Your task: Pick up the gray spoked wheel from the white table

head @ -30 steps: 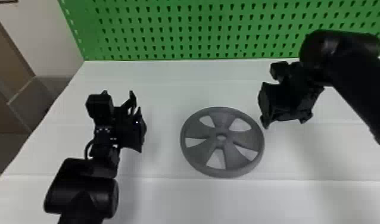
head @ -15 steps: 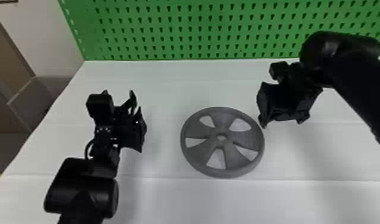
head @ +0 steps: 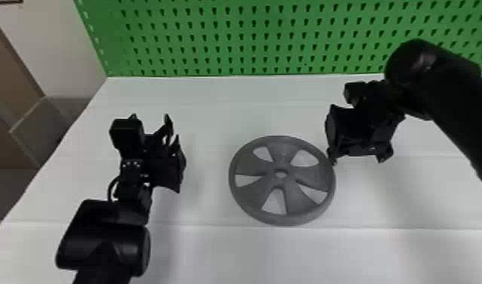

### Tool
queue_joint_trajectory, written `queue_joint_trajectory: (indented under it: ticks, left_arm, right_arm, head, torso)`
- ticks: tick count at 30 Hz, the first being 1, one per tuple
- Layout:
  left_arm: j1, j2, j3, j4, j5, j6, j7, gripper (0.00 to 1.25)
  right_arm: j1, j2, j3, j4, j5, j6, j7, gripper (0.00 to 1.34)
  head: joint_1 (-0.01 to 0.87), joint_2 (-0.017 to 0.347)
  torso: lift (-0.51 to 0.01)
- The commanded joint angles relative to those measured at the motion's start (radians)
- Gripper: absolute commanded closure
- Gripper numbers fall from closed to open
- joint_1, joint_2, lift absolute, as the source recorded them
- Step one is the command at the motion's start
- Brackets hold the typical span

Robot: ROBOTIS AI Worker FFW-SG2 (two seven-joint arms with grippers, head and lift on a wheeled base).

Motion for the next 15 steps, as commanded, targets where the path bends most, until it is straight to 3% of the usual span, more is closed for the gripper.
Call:
queue_joint_trajectory:
  ticks: [1,3,5,9,15]
  left_arm:
    - [-0.001,0.000,-0.001,0.001,-0.001,0.000,0.000,0.51]
    - [-0.001,0.002,-0.001,0.001,0.001,0.000,0.000,0.51]
    - [-0.001,0.002,-0.001,0.001,0.001,0.000,0.000,0.51]
    - [-0.001,0.003,-0.002,0.001,0.001,0.000,0.000,0.51]
    - [-0.003,0.006,-0.004,0.001,0.001,-0.002,0.002,0.51]
  right_arm:
    - [-0.010,0.000,-0.069,0.092,-0.301,-0.034,-0.281,0.09]
    - [-0.007,-0.005,-0.073,0.121,-0.465,-0.072,-0.439,0.09]
    - [-0.004,-0.006,-0.069,0.134,-0.529,-0.095,-0.493,0.09]
    - [-0.006,-0.006,-0.045,0.140,-0.572,-0.118,-0.513,0.09]
    - [-0.032,-0.003,0.069,0.184,-0.724,-0.178,-0.556,0.09]
  head:
    - [0.779,0.110]
    - [0.779,0.110]
    - [0.779,0.110]
    - [0.779,0.110]
    - [0.779,0.110]
  torso:
    - [-0.069]
    - [-0.069]
    - [-0.069]
    - [-0.069]
    - [-0.069]
